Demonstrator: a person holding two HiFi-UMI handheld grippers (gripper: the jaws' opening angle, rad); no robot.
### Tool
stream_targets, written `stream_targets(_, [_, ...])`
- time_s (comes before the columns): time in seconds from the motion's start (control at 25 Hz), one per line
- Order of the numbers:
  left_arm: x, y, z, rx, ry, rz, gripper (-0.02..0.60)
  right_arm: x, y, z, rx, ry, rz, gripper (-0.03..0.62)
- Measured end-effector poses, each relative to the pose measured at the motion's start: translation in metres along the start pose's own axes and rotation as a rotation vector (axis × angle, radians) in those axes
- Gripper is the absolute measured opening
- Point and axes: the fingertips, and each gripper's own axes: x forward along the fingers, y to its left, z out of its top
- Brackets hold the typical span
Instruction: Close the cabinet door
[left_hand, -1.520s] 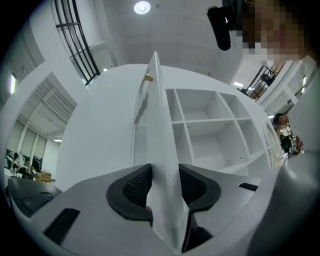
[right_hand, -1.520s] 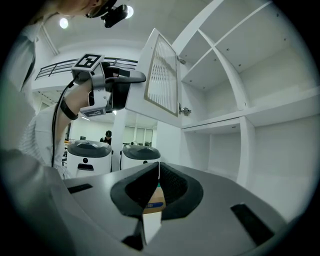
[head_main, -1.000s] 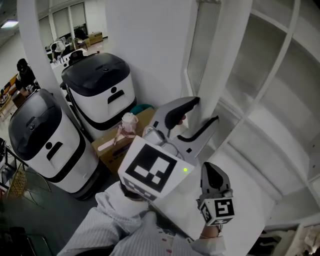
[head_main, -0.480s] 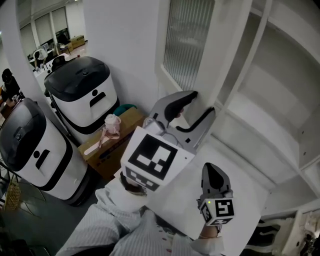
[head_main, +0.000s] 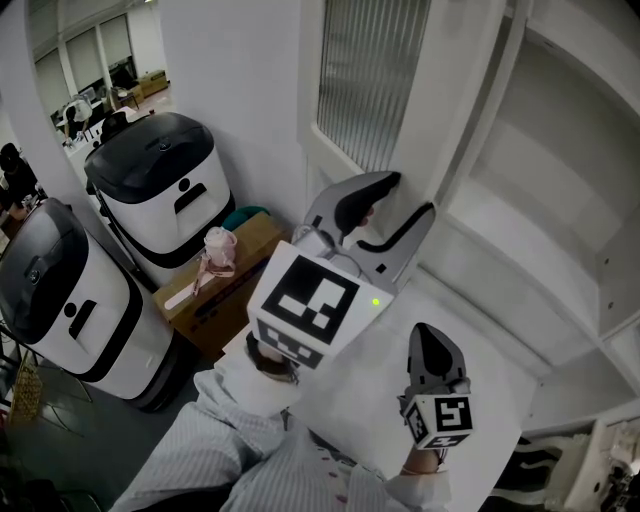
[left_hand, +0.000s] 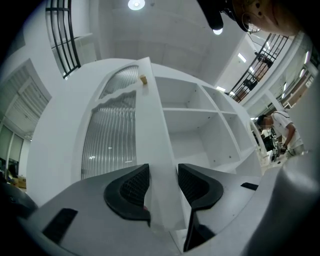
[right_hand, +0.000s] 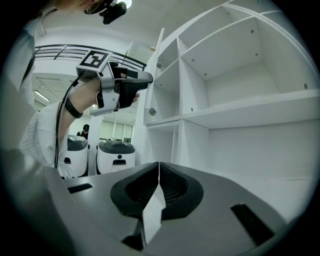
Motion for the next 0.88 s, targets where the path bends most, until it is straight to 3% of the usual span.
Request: stream_targets(0.88, [0.044,-0.001,-0.011,-0.038,-0.009,0.01,0.179,-0.014,-0.037,-0.015,0.023,-0.004,-0.025,0.014])
